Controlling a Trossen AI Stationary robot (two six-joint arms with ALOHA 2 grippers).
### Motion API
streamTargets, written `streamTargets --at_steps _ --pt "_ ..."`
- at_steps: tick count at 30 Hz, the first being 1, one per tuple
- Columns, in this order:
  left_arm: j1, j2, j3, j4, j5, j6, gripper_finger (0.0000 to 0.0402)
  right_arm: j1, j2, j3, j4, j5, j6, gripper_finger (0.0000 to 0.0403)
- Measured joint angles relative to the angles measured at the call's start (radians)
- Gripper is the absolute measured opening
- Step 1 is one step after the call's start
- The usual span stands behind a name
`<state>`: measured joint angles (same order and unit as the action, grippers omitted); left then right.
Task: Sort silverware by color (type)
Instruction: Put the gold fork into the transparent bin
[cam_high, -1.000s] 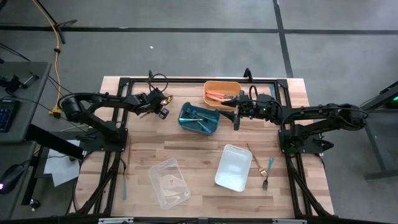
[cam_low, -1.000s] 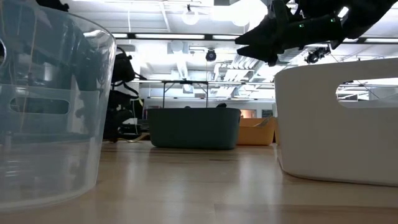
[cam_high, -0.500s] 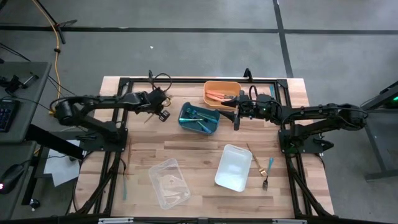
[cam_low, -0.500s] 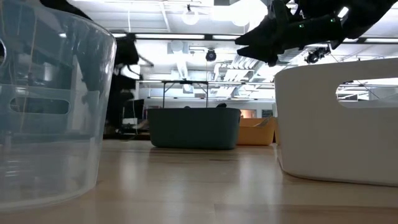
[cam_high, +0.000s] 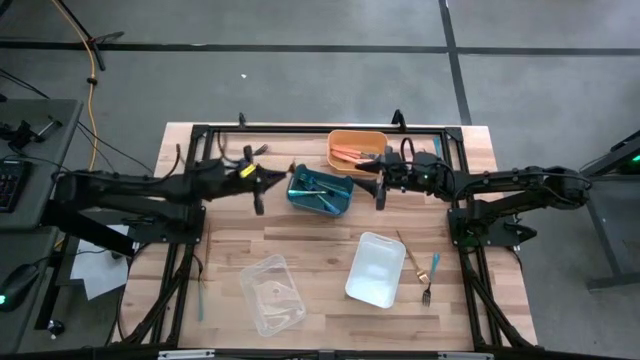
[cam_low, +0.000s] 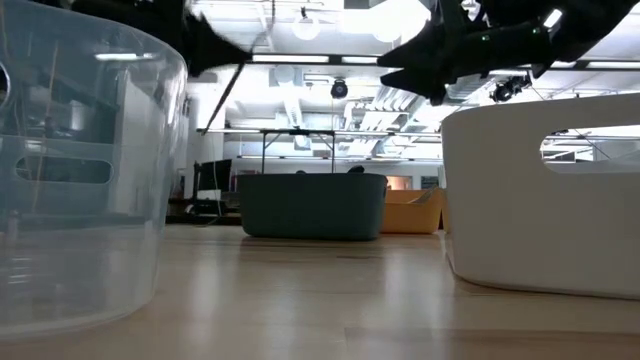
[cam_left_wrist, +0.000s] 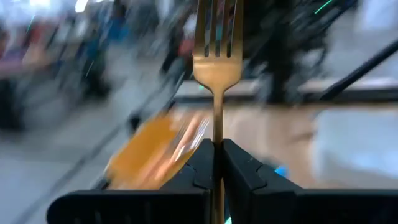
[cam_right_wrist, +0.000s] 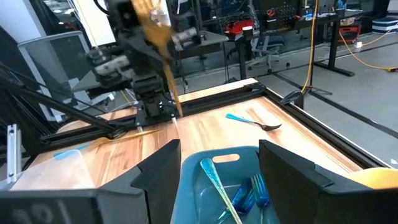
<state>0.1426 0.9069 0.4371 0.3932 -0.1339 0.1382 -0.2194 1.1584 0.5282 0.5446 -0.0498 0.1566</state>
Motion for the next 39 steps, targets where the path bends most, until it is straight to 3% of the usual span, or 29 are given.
streamTargets --at_steps 3,18,21,25,29,31,34,37,39 --pt "-0.022 -0.002 -0.036 0.117 0.047 0.036 0.0007 0.006 0.0 0.0 0.009 0.0 0.0 0.0209" --pt "-0.021 -0.002 -0.037 0.126 0.048 0.049 0.0006 0.006 0.0 0.0 0.015 -0.003 -0.008 0.0209" --pt "-0.035 -0.002 -0.037 0.127 0.107 0.084 0.0006 0.006 0.0 0.0 0.015 -0.003 -0.008 0.0209" --pt "-0.131 -0.002 -0.031 0.145 0.309 0.137 0.0006 0.006 0.0 0.0 0.015 -0.003 -0.008 0.0209" --pt "-0.313 0.009 0.005 0.123 0.33 0.189 0.0006 0.006 0.0 0.0 0.014 -0.003 -0.008 0.0209" --pt "-0.415 0.033 0.029 0.076 0.294 0.216 0.0006 0.006 0.0 0.0 0.014 -0.003 -0.008 0.0209" --pt "-0.554 0.092 0.102 -0.052 0.142 0.229 0.0006 0.006 0.0 0.0 0.009 -0.003 -0.005 0.0209" --pt "-0.651 0.163 0.197 -0.248 -0.034 0.125 0.0006 0.006 0.0 0.0 0.007 -0.003 -0.001 0.0209" --pt "-0.682 0.211 0.257 -0.361 -0.073 0.041 0.0006 0.006 0.0 0.0 0.006 -0.003 0.007 0.0209"
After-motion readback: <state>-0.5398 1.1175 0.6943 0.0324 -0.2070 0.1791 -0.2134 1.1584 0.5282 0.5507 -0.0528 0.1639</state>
